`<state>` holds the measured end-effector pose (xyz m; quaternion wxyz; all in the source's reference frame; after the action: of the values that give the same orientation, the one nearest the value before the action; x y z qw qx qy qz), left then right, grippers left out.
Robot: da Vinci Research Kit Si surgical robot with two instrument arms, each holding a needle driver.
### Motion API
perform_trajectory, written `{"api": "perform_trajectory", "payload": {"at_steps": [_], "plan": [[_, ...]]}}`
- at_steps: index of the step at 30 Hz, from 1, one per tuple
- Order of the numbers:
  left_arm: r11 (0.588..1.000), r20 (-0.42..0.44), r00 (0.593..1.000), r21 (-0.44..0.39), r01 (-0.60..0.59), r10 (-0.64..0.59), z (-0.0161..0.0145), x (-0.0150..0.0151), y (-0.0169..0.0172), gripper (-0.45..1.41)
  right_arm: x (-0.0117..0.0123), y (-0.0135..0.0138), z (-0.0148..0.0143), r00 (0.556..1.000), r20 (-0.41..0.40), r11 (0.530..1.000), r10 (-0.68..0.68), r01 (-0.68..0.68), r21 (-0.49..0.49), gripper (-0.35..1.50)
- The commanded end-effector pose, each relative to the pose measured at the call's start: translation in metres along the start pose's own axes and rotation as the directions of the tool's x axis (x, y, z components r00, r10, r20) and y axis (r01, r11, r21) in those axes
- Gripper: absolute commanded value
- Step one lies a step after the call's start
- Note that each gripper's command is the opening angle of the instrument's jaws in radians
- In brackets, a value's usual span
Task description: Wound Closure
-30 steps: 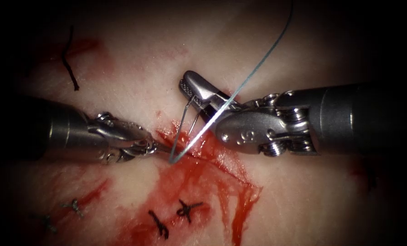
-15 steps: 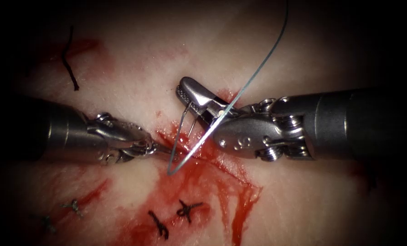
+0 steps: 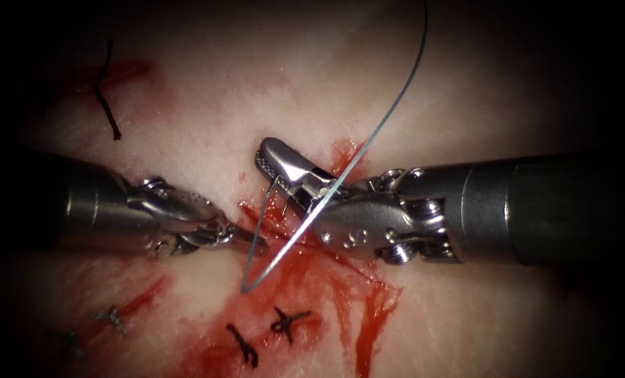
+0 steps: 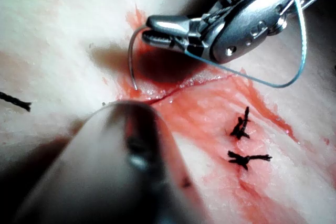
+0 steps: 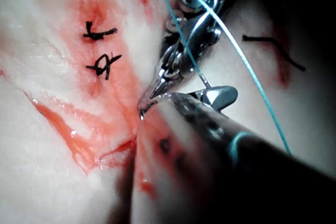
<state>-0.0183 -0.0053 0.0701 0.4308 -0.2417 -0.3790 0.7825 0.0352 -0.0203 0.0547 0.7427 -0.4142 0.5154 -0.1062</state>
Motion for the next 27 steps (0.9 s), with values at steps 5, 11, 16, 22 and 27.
{"api": "perform_trajectory", "payload": {"at_steps": [5,11,16,22,27], "plan": [[1.000,0.057,0.998,0.019,0.010,-0.011,0.0019,-0.0012,-0.0004,-0.45,-0.0001,0.0010,0.0010,0.994,0.035,0.994,0.103,-0.102,-0.027,-0.35],[1.000,0.092,0.996,0.027,0.015,-0.017,0.0023,-0.0021,-0.0006,-0.45,-0.0010,0.0014,0.0014,0.973,0.037,0.973,0.229,-0.228,-0.033,-0.35],[1.000,0.100,0.995,0.023,0.007,-0.009,0.0022,-0.0019,-0.0006,-0.45,-0.0016,0.0014,0.0014,0.956,0.036,0.956,0.291,-0.290,-0.036,-0.35],[1.000,0.091,0.996,0.027,0.009,-0.011,0.0020,-0.0017,-0.0005,-0.45,-0.0016,0.0010,0.0013,0.956,0.049,0.958,0.288,-0.287,-0.017,-0.35],[1.000,0.087,0.996,0.026,0.012,-0.014,0.0015,-0.0011,-0.0001,-0.45,-0.0011,0.0000,0.0010,0.987,0.054,0.986,0.152,-0.155,0.054,-0.35]]}}
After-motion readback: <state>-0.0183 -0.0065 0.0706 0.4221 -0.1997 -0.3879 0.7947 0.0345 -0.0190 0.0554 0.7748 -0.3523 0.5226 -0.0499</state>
